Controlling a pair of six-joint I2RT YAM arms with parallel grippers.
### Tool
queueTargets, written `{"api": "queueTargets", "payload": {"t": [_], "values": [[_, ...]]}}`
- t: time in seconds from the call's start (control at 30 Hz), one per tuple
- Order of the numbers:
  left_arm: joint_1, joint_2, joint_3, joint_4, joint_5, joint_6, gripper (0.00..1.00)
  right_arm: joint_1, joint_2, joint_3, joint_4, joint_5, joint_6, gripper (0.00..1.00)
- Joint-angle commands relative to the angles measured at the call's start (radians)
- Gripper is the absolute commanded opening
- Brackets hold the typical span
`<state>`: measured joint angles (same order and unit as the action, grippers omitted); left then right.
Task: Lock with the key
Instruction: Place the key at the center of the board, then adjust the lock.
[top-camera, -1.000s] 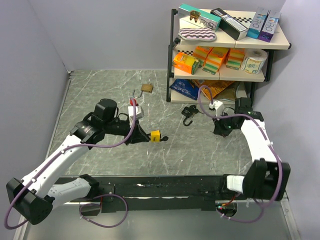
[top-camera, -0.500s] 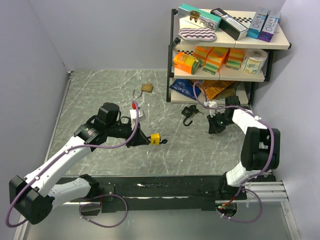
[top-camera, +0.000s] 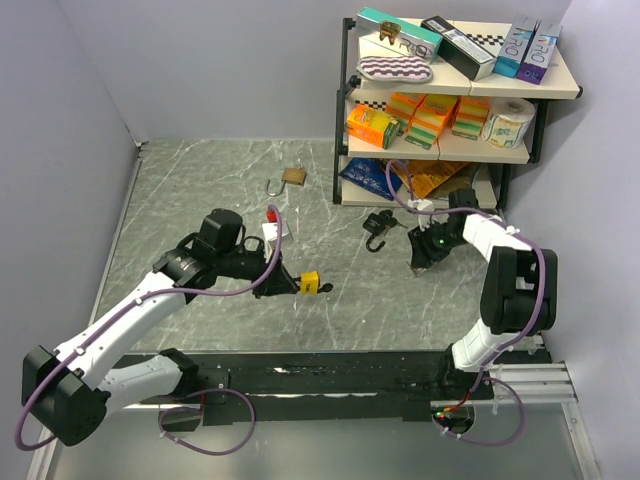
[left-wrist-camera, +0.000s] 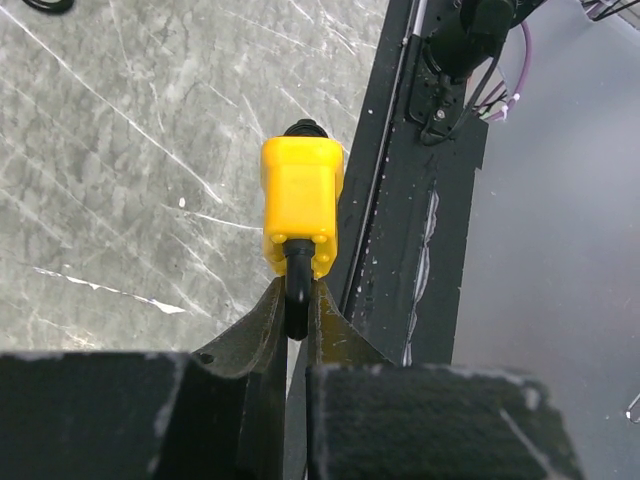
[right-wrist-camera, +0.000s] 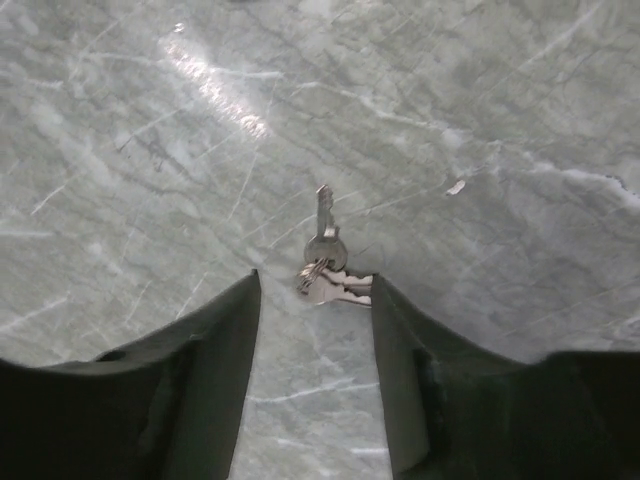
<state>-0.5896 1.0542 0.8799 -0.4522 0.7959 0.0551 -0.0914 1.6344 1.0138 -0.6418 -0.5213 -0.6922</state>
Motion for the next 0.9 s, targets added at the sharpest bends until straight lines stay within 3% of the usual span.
{"api": "queueTargets", "payload": {"t": [0.0, 0.03, 0.1, 0.13, 0.33, 0.43, 0.53, 0.73, 0.87], "values": [[-0.004, 0.001, 0.024, 0.044, 0.068, -0.024, 0.01, 0.004, -0.122, 0.032, -0.042, -0.106, -0.026, 0.64], [-0.004, 0.003, 0.027, 0.041, 0.09, -0.035, 0.01, 0.005, -0.149, 0.029, -0.061, -0.133, -0.027, 0.69], [-0.004, 0.009, 0.039, 0.024, 0.13, -0.044, 0.01, 0.015, -0.243, 0.026, -0.081, -0.234, -0.039, 0.92], [-0.003, 0.01, 0.042, 0.023, 0.172, -0.046, 0.01, 0.03, -0.311, 0.023, -0.099, -0.276, -0.046, 0.94], [-0.003, -0.019, 0.045, 0.089, 0.328, -0.126, 0.01, 0.163, -0.612, -0.001, -0.131, -0.517, -0.092, 0.97], [-0.006, 0.009, 0.089, 0.022, 0.347, -0.097, 0.01, 0.32, -0.73, -0.029, -0.135, -0.481, -0.176, 0.99], [-0.039, 0.053, 0.166, -0.125, 0.365, 0.046, 0.01, 0.442, -0.81, -0.066, -0.079, -0.447, -0.205, 0.99], [-0.072, 0.046, 0.191, -0.094, 0.413, 0.02, 0.01, 0.63, -0.866, -0.075, -0.061, -0.385, -0.309, 0.99], [-0.078, 0.056, 0.206, -0.105, 0.425, 0.019, 0.01, 0.761, -0.869, -0.072, -0.013, -0.301, -0.274, 0.99]]}}
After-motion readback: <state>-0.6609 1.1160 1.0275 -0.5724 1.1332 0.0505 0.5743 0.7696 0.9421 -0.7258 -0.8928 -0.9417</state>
